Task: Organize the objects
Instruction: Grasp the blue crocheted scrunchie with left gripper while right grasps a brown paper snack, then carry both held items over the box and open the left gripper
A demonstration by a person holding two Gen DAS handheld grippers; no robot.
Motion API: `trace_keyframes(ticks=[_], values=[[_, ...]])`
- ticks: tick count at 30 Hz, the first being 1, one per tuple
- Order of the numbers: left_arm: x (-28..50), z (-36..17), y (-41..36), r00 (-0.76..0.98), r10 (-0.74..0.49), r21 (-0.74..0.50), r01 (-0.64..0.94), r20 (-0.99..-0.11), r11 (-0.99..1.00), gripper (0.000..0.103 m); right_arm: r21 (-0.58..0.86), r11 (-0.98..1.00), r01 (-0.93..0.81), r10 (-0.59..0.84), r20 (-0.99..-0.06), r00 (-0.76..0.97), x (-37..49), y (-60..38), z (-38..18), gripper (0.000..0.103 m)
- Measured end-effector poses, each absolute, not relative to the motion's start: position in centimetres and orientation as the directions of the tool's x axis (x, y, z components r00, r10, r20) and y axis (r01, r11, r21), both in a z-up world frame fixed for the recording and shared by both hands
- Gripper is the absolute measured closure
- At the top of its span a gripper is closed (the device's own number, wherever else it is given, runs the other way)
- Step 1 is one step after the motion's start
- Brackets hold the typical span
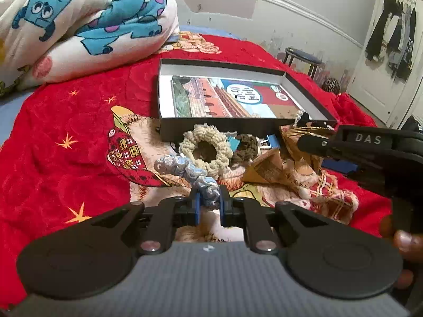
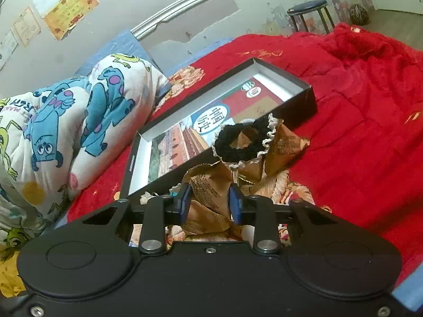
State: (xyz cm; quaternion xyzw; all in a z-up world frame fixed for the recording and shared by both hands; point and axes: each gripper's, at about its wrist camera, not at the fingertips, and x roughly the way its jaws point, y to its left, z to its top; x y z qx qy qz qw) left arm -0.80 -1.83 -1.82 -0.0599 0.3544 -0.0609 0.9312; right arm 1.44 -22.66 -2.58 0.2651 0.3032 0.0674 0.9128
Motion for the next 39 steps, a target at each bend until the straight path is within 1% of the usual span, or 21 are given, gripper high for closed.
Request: trace_keyframes(ticks=[5,15,24,31,39], values=[[-1.1,-1.2,-1.3,0.758,-0.157,-0.171,0.061,-0.634,0.983,0.087,0.531,0.847,0.023,0.294,-0.504,0.812,0.6,-22.5,-1.4,0.076],[-1.5,-0.4,-0.8,0.779,-0.172,-0.190,0.069,-0.603,0.979,0.087,0.534,0.846,-0.016,0.325,-0.491,0.808,-0.8,-21.3,0.3,0.077],[-2.2,1.2,-0.6,0.813,-0.186,-0.160,0.116,-0.552,0.980,0.087,0.523,0.848,-0.081,0.347,-0.433,0.832,-1.4,-20.6,4.0,0.078],[-1.0,4.3,0.7,0.860,-0.162,-0.169,0.090,-0.483,0.981,0.086,0.516,0.847,-0.129,0.366,-0.389,0.845,-0.5,-20.2,7.3,0.078],[3.6,8.6,1.2,0.895,-0.158,-0.187,0.086,-0.417,0.979,0.086,0.495,0.854,-0.162,0.375,-0.369,0.850,2.7,-19.7,11.6,0.078]])
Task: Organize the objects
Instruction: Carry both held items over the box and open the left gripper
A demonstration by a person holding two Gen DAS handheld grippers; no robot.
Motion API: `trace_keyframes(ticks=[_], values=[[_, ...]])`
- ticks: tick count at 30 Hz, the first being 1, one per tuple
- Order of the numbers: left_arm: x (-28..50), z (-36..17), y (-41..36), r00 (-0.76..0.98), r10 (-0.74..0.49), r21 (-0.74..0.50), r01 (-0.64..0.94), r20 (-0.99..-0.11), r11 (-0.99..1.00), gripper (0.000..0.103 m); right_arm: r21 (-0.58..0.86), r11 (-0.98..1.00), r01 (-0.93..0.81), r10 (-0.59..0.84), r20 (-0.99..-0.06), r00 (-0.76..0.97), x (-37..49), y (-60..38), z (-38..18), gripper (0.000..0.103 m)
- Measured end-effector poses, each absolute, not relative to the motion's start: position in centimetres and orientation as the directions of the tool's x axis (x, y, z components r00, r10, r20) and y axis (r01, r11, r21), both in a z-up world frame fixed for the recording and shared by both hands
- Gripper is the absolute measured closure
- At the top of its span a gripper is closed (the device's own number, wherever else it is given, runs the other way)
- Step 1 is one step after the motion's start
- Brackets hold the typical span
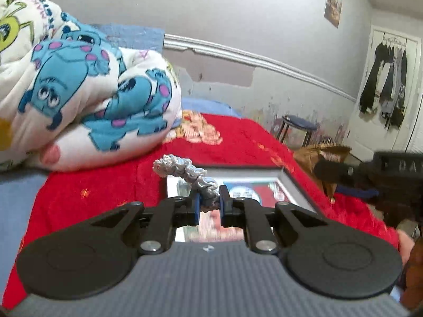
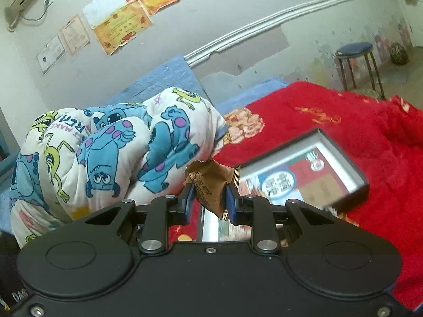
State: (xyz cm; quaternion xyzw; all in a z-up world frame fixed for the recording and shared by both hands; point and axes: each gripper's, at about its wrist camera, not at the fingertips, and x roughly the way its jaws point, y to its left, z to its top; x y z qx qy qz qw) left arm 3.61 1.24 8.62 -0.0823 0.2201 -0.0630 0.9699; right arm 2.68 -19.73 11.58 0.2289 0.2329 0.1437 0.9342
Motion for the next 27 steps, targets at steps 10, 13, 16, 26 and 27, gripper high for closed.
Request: trace_keyframes(ticks=[10,13,16,26,27], values=[[11.0,9.3,0.2,0.876,-0.194,-0.172,0.129,-0.441,0.977,0.086,0.486,0.860,-0.152,0.384,-0.422,0.821,9.3,-20.0,12.0,0.078],[12.6,7.3,-0.6,0.854,-0.206,-0.152,0.150,-0.478,0.977,0.086,0.491,0.860,-0.140,0.385,-0.445,0.808,11.2,-20.0,10.3,0.078],[13.3,4.8,-0.9,0.838,-0.208,-0.133,0.163,-0.504,0.978,0.086,0.499,0.858,-0.124,0.390,-0.473,0.790,12.9,-20.0,7.7,0.078],[15.5,-0.7,-2.0,0.768,-0.208,-0.131,0.162,-0.605,0.978,0.086,0.559,0.829,-0.003,0.385,-0.569,0.727,15.7,-21.2,-1.3,0.078],[15.5,-0.9,-2.2,0.765,-0.204,-0.121,0.164,-0.611,0.979,0.086,0.554,0.832,-0.005,0.385,-0.571,0.725,15.8,-21.1,-1.7,0.078]])
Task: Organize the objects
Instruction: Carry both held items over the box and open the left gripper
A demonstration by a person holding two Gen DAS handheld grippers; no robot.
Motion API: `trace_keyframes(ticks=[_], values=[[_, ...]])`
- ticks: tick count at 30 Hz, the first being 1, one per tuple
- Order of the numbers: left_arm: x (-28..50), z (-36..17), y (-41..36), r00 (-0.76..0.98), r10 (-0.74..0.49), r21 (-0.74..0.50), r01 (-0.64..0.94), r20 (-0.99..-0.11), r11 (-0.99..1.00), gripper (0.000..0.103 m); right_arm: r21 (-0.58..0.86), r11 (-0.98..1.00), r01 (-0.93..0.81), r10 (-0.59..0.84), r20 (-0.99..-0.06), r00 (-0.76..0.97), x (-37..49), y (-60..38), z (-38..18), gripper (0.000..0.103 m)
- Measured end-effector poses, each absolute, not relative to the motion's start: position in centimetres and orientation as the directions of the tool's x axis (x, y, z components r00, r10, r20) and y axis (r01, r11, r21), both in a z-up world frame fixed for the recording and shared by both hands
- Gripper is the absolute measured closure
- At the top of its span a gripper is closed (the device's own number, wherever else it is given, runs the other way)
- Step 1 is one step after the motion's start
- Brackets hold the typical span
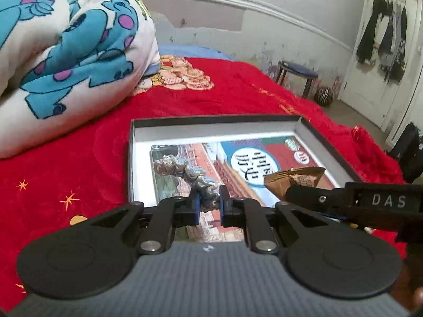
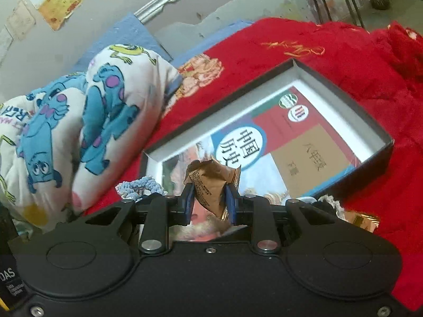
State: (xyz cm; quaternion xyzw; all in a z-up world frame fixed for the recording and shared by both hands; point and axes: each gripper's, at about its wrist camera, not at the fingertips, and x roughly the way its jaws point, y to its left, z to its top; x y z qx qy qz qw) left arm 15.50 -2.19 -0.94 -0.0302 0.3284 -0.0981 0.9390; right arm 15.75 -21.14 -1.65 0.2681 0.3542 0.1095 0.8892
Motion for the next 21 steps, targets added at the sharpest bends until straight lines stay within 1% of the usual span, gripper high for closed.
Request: trace_keyframes(ticks=[6,21], values=[[15.7,-1.6,-2.7,0.742,-0.176,-0.087,0.158,-0.647,0.984,0.086,0.529,0.849,-0.016,0.383,-0.594,0.707,15.9,-20.0,-2.4,0.078],[16.1,-2.5,-2.4,0.700,-0.175,-0.099,0.148,-0.693,0.984,0.085,0.468,0.883,-0.038,0.367,-0.638,0.677,16.8,-18.3,-2.1,0.078]])
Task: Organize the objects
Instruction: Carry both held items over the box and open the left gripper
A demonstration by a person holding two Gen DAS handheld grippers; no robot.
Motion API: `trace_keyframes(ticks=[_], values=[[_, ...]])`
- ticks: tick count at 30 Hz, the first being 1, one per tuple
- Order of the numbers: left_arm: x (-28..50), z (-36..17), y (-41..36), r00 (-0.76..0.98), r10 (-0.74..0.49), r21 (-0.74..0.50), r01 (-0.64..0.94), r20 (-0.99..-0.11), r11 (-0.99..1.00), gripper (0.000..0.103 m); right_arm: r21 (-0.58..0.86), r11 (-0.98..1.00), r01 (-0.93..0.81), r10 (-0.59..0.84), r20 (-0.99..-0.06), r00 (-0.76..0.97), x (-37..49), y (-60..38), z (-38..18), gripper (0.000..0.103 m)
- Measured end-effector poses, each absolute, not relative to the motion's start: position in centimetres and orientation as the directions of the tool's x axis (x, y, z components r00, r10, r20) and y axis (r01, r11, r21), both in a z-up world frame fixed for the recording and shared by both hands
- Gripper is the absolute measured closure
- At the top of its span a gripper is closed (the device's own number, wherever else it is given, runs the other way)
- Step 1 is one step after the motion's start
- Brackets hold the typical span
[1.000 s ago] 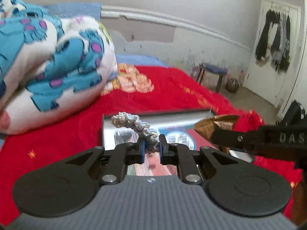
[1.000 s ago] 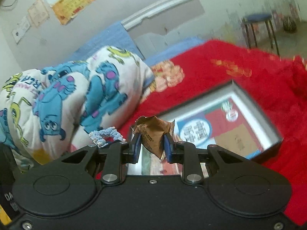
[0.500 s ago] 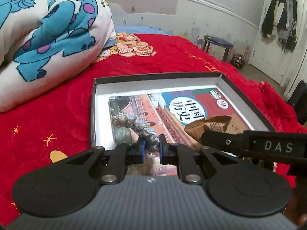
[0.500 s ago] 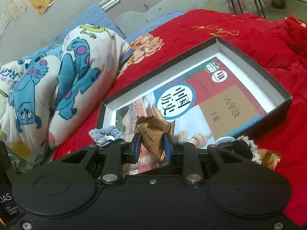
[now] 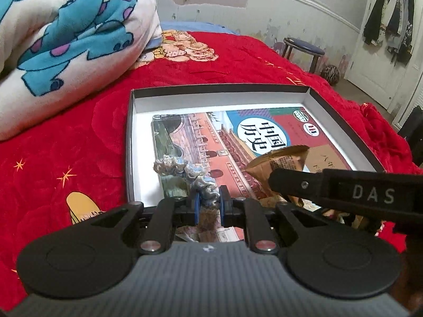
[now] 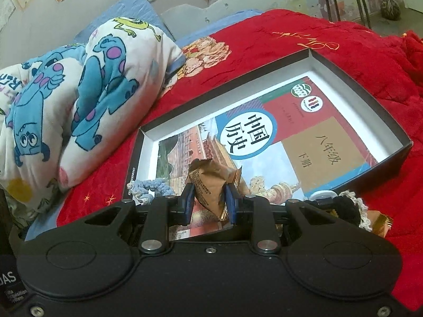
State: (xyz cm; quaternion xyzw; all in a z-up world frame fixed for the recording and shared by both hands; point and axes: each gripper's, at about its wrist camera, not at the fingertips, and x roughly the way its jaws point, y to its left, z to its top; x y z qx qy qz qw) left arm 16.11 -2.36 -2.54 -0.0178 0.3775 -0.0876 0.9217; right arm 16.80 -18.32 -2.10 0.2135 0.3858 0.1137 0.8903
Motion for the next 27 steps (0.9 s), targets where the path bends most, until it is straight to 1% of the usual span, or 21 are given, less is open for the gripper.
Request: trace_keyframes(ticks=[9,11,16,18,20,22,23,25,27], values=[[16.4,-2.8,-2.0,0.682,-0.184,-0.115,0.146,-0.708,0.983,0.084,0.427,0.904,-0.030,0.343,-0.682,0.645,17.8,-17.2,-2.2,0.079],[16.5,-2.8,-2.0,0.678,-0.186,-0.117,0.146,-0.711,0.982,0.084,0.415,0.909,-0.031,0.337,-0.690,0.641,17.8,-16.9,-2.1,0.082],[16.6,-3.0,-1.9,0.667,-0.197,-0.128,0.151,-0.718,0.980,0.081,0.408,0.912,-0.032,0.334,-0.697,0.635,17.8,-16.7,-2.3,0.082],[16.6,-3.1,-1.9,0.662,-0.200,-0.127,0.157,-0.722,0.979,0.077,0.412,0.911,-0.032,0.337,-0.697,0.633,17.8,-16.7,-2.4,0.082],[16.6,-3.2,-2.0,0.660,-0.201,-0.124,0.161,-0.724,0.979,0.076,0.411,0.911,-0.030,0.336,-0.699,0.632,17.8,-16.7,-2.6,0.082],[16.6,-3.2,-2.0,0.658,-0.209,-0.125,0.173,-0.723,0.977,0.063,0.416,0.909,-0.028,0.339,-0.698,0.631,17.8,-16.8,-2.7,0.082],[16.6,-3.1,-2.0,0.652,-0.213,-0.128,0.176,-0.727,0.976,0.060,0.423,0.906,-0.030,0.345,-0.696,0.630,17.8,-16.8,-2.7,0.080],[16.5,-2.9,-1.9,0.647,-0.201,-0.124,0.163,-0.735,0.979,0.053,0.425,0.905,-0.030,0.345,-0.690,0.636,17.6,-16.9,-2.6,0.080],[16.5,-2.7,-1.6,0.649,-0.187,-0.118,0.150,-0.737,0.982,0.041,0.424,0.905,-0.039,0.346,-0.680,0.646,17.4,-17.0,-2.4,0.080]])
